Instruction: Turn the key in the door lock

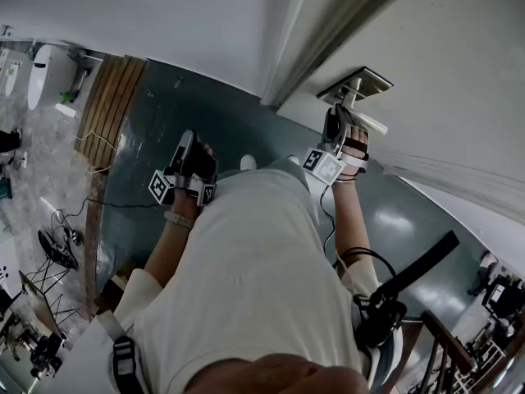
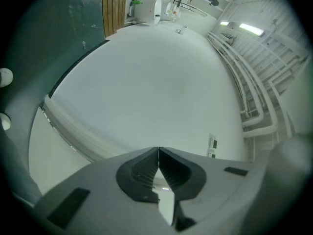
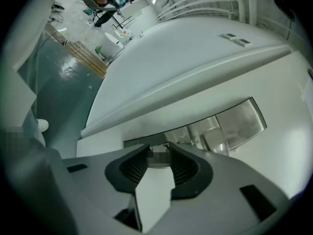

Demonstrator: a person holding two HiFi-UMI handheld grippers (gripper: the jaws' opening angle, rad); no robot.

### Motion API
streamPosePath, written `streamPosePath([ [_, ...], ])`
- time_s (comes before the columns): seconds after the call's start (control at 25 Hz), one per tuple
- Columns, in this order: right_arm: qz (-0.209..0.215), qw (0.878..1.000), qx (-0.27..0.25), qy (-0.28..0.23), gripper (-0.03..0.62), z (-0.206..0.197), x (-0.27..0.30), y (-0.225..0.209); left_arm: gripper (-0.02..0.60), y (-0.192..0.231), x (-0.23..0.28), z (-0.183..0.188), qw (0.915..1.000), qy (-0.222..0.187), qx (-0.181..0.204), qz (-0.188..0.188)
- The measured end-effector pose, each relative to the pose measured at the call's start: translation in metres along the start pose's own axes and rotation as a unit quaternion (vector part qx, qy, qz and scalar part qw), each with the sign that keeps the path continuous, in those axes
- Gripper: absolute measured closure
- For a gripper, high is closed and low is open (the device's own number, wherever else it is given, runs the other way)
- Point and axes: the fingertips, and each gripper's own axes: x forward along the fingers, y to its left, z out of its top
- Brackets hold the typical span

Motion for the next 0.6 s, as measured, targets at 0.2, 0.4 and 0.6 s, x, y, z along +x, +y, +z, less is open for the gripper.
streamPosePath([
  [0.2,-0.033,0.999,0.02,0.018,0.491,-0.0017,0.0014,-0.0015,0.574,-0.0015,-0.0037,0.0067,0.9999,-0.012,-0.002,-0.001],
  [0.4,-0.032,0.996,0.081,0.017,0.491,-0.0025,0.0023,-0.0031,0.574,-0.0002,-0.0036,0.0067,0.9999,-0.012,0.0,-0.003],
  [0.6,-0.016,0.98,0.201,0.0,0.49,-0.0037,0.0032,-0.0068,0.574,-0.0017,-0.0042,0.007,0.9999,-0.013,0.001,-0.005],
])
